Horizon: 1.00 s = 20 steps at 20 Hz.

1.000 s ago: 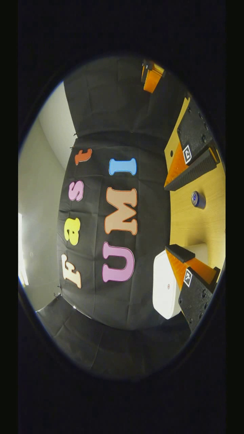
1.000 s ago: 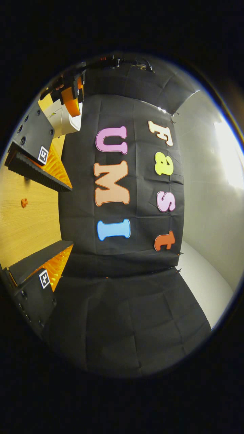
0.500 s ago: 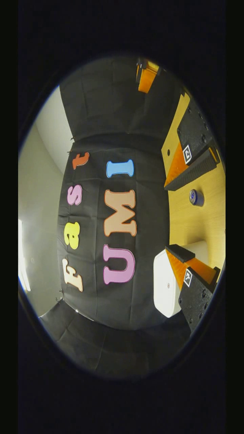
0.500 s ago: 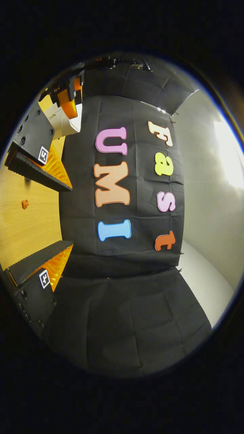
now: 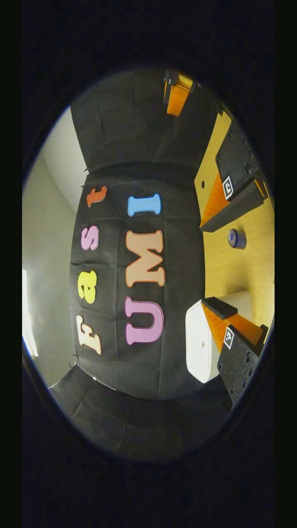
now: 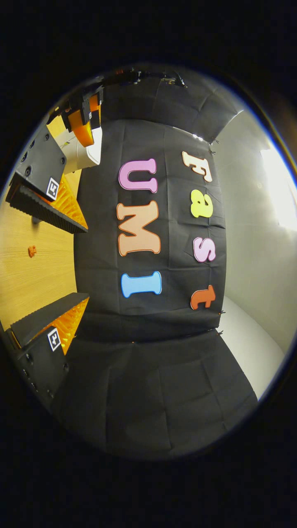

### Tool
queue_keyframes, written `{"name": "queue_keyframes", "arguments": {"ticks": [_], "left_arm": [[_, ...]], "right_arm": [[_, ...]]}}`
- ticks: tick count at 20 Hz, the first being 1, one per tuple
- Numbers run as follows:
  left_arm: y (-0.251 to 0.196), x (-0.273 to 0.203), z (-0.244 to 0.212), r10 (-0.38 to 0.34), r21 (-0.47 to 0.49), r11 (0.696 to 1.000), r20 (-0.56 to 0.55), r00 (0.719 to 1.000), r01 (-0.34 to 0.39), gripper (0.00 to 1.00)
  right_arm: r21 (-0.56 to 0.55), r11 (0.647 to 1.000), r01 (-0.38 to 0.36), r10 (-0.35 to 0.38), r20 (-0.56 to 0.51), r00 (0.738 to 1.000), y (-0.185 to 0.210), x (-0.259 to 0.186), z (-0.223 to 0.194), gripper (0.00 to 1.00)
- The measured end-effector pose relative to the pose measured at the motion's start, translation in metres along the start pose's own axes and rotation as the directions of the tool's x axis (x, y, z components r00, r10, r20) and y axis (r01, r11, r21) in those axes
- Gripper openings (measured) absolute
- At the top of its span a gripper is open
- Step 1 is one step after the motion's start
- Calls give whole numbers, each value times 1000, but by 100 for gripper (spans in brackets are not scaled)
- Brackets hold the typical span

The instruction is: Press the lid of the desktop garbage bin to open it, pick up the crumpled paper on the desktop and throw it into the bin, then pick up the pop can on the desktop and drop it into the bin, and finally close the garbage bin lid.

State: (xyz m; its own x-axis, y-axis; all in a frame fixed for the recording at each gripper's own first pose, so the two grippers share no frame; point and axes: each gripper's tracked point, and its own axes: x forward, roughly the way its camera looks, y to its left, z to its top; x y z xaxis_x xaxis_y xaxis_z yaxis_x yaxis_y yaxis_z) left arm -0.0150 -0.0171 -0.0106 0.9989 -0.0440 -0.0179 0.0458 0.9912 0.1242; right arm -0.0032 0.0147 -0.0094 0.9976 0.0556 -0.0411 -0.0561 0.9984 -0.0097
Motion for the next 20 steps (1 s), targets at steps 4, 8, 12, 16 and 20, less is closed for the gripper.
{"name": "queue_keyframes", "arguments": {"ticks": [4, 8, 12, 16, 20], "left_arm": [[3, -2, 1, 7, -5, 1000, -1, 1000, -7, 96], [-1, -5, 0, 8, -13, 1000, -6, 1000, -8, 96], [3, -10, -4, 22, -2, 1000, -18, 1000, -22, 94], [9, -12, -7, 45, 1, 999, -28, 999, -45, 95], [16, -10, -7, 68, -4, 998, -27, 997, -68, 96]], "right_arm": [[7, 1000, -8, 8, -3, 1000, 1, -1, -1, 96], [28, 1000, -14, 14, -3, 1000, 1, -2, -3, 96], [62, 998, -32, 34, -34, 999, 3, 3, -13, 96], [96, 994, -56, 62, -57, 996, 9, 10, -18, 96], [107, 992, -71, 78, -68, 995, 11, 17, -20, 96]]}}
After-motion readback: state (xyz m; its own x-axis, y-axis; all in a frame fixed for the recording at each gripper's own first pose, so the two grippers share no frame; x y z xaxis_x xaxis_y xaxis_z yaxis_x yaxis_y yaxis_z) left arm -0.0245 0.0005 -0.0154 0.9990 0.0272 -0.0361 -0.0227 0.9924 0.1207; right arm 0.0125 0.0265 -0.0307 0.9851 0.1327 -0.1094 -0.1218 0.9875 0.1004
